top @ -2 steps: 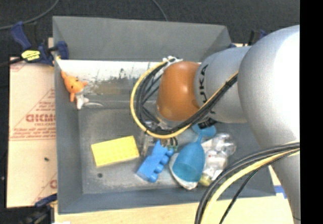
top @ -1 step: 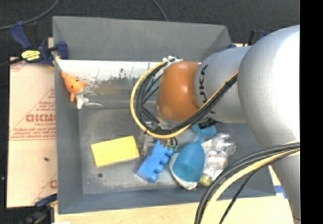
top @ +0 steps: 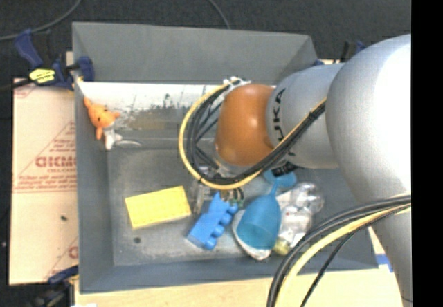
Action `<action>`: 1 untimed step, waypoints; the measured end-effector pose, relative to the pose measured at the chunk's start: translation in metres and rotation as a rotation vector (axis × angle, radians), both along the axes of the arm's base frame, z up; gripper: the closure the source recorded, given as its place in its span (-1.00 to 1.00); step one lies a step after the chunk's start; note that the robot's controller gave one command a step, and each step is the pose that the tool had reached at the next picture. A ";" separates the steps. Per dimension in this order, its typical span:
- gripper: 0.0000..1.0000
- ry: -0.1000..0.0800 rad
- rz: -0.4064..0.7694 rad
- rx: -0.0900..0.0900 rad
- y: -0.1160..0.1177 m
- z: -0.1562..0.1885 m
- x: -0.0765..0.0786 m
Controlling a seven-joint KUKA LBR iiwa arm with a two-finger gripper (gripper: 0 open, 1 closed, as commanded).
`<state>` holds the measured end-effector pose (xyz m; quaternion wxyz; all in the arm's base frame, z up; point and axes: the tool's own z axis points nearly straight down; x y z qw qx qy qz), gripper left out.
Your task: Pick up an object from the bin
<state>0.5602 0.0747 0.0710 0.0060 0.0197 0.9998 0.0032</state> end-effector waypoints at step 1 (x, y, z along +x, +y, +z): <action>1.00 0.000 0.000 0.000 0.000 0.000 0.000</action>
Offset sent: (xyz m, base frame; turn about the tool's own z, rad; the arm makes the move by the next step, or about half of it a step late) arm 0.0000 0.0000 0.0000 0.0000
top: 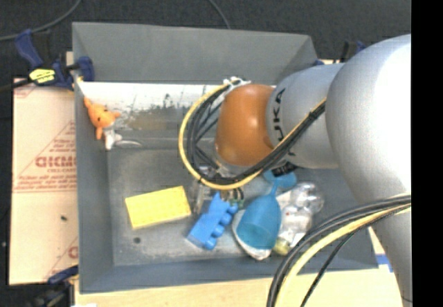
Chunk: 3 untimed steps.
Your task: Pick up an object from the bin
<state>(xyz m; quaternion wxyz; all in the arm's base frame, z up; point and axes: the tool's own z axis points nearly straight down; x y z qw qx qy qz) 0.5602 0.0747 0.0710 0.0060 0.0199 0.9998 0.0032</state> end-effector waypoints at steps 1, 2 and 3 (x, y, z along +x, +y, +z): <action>1.00 0.000 0.000 0.000 0.000 0.000 0.000; 1.00 0.000 0.000 0.000 0.000 0.000 0.000; 1.00 0.000 -0.001 0.000 0.000 0.000 0.000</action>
Offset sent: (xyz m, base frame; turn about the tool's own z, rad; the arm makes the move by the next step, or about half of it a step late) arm 0.0000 0.0000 0.0000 0.0000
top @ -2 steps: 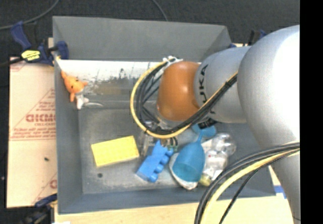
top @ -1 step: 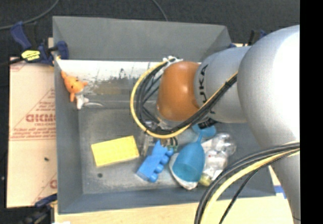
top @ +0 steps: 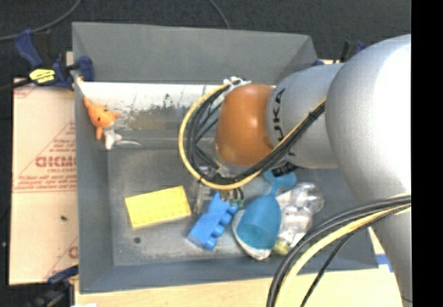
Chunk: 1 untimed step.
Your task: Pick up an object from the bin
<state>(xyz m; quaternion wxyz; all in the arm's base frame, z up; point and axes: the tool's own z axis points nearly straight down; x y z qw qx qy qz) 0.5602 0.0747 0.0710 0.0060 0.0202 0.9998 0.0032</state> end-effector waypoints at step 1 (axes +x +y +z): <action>1.00 0.000 0.000 0.000 0.000 0.000 0.000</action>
Offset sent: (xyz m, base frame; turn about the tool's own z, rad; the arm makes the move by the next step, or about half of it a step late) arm 0.0000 0.0000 0.0000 0.0000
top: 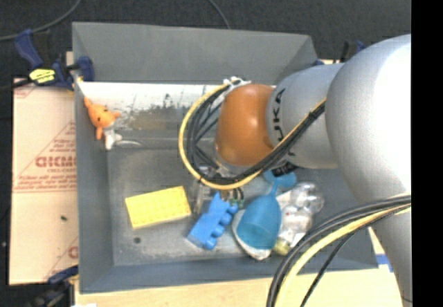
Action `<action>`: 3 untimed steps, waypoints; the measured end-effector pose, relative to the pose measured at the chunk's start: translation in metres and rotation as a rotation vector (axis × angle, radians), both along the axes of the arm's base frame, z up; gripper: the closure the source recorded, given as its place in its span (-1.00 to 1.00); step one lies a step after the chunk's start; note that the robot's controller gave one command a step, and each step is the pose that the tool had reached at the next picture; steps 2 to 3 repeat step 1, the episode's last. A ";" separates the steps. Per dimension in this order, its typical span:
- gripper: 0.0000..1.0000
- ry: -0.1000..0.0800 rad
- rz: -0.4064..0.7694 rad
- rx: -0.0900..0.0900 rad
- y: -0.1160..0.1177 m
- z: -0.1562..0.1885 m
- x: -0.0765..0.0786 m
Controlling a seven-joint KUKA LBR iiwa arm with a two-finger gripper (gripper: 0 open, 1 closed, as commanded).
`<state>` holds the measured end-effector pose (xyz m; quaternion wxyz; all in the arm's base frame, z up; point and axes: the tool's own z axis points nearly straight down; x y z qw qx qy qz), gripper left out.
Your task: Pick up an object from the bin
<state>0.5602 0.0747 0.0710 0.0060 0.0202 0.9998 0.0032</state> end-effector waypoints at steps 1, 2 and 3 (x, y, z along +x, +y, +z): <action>1.00 0.000 0.000 0.000 0.000 0.000 0.000; 1.00 0.000 0.000 0.000 0.000 0.000 0.000; 1.00 0.000 0.000 0.000 0.000 0.000 0.000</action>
Offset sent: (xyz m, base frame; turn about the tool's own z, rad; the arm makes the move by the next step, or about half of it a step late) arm 0.0000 0.0000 0.0000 0.0000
